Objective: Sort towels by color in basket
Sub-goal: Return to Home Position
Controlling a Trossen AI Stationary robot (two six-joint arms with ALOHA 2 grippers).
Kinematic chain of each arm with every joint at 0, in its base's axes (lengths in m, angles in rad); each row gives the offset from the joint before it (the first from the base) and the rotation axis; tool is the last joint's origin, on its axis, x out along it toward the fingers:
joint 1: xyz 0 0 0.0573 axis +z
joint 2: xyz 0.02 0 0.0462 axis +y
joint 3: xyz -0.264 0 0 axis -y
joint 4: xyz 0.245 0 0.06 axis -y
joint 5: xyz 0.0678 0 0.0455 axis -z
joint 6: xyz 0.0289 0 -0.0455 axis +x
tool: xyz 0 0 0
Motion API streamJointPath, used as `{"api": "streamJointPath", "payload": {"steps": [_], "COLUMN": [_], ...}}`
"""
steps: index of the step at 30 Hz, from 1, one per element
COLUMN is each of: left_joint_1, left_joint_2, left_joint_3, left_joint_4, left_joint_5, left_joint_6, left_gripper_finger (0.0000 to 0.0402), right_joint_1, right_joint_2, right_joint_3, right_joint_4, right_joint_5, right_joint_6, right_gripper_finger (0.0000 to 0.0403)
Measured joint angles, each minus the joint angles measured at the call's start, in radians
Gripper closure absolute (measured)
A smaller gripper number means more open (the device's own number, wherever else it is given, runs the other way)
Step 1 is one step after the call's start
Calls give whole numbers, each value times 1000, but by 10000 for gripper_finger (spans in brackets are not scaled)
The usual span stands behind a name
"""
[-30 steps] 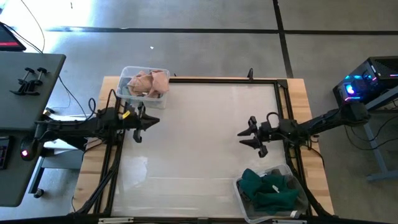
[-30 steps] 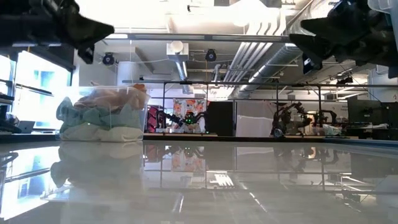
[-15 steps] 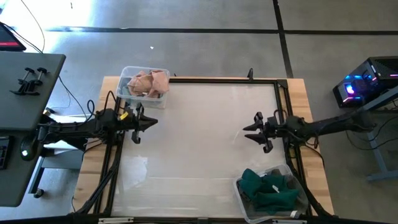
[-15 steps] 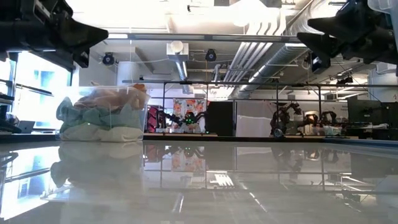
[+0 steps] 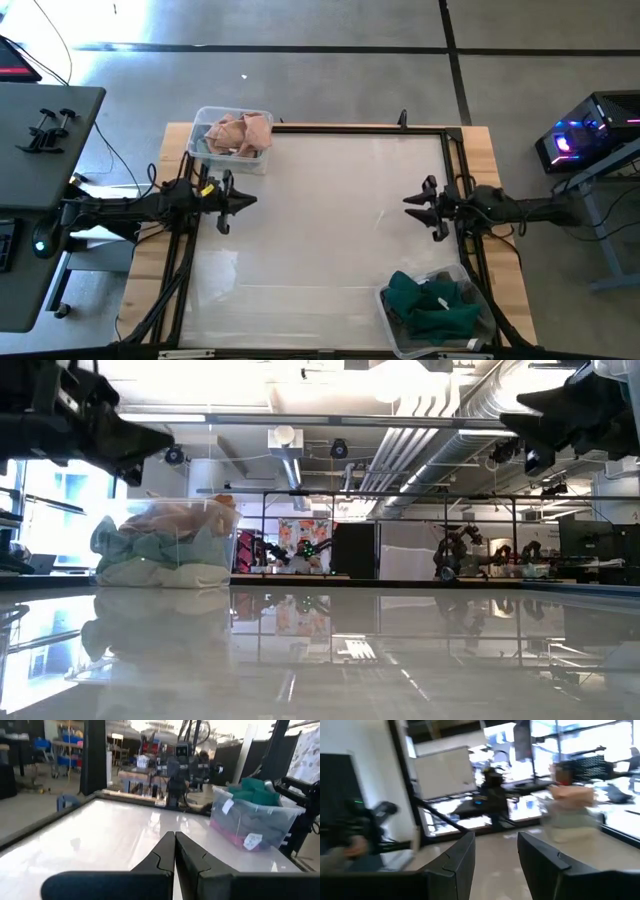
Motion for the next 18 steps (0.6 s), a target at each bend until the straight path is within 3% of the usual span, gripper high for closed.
{"api": "streamJointPath", "payload": {"steps": [8,18], "left_joint_1": [0,0], "left_joint_2": [0,0], "left_joint_3": [0,0], "left_joint_4": [-10,-67], "left_joint_5": [0,2], "left_joint_6": [11,21], "left_gripper_finger": [401,401], "right_joint_1": [0,0], "right_joint_2": [-129,-119], "right_joint_3": [0,5], "right_joint_4": [-226,-284], "right_joint_5": [100,99], "right_joint_6": [6,-21], "right_gripper_finger": [258,258]}}
